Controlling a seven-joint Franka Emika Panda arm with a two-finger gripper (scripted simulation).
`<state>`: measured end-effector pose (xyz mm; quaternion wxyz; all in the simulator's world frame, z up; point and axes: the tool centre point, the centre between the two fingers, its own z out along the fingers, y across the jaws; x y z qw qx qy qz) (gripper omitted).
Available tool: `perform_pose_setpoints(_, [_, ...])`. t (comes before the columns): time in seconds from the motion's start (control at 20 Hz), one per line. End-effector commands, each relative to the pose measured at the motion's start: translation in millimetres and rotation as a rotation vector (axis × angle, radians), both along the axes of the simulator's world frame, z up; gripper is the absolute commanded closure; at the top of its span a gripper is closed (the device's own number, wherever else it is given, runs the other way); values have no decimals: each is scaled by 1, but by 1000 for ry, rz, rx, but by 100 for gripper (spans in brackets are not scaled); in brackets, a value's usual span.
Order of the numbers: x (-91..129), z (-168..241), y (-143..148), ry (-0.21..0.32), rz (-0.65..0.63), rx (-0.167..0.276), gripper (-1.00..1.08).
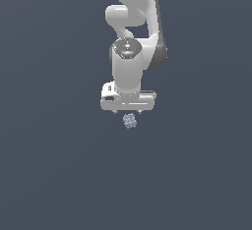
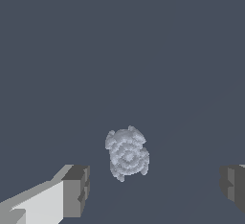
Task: Pick up the object and move it to a goal position.
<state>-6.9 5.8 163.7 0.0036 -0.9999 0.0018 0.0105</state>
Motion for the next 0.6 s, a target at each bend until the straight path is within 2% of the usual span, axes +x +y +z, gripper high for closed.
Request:
perform_pose_setpoints(0.0, [0, 0, 0, 0, 0, 0, -92])
perform_pose_setpoints(0.55, [12, 8, -17, -32, -71, 9, -92])
